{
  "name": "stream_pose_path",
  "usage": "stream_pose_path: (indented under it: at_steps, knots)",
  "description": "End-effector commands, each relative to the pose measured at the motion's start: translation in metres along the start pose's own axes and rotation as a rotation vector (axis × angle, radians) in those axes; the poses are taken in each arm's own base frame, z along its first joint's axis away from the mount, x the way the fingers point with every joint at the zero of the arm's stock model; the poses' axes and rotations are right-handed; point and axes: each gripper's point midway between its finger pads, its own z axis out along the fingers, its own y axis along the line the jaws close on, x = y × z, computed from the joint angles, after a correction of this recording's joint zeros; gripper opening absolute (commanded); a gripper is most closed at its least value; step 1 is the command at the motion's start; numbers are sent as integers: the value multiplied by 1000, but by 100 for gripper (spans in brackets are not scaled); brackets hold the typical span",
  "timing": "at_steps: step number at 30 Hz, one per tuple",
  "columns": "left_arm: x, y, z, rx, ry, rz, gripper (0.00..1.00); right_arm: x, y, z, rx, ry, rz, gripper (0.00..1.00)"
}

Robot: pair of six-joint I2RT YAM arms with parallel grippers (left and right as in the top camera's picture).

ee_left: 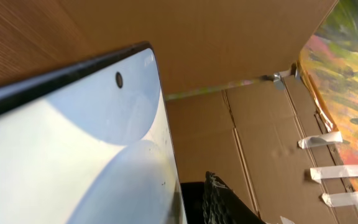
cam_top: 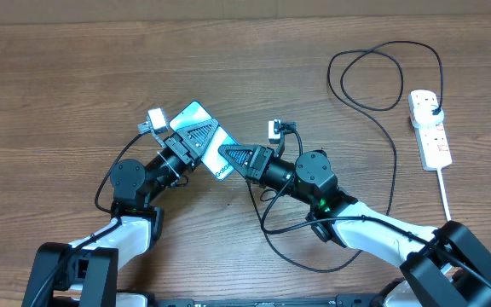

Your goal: Plug charger to phone and switch on socket

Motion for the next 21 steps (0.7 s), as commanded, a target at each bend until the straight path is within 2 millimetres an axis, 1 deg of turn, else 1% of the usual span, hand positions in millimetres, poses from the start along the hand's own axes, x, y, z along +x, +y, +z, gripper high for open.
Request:
stream_pose_path:
  at_steps: [1, 5, 14, 21]
  knots:
    - [-4, -19, 2, 54, -8, 66, 31, -11, -23, -1, 81, -79, 28, 4]
    - [-3, -19, 2, 54, -2, 65, 31, -17, -25, -1, 93, -115, -28, 4]
    - [1, -19, 2, 57, 17, 62, 33, -23, -26, -2, 107, -143, -105, 4]
    - [1, -19, 2, 58, 24, 63, 45, -43, -30, -10, 110, -168, -97, 4]
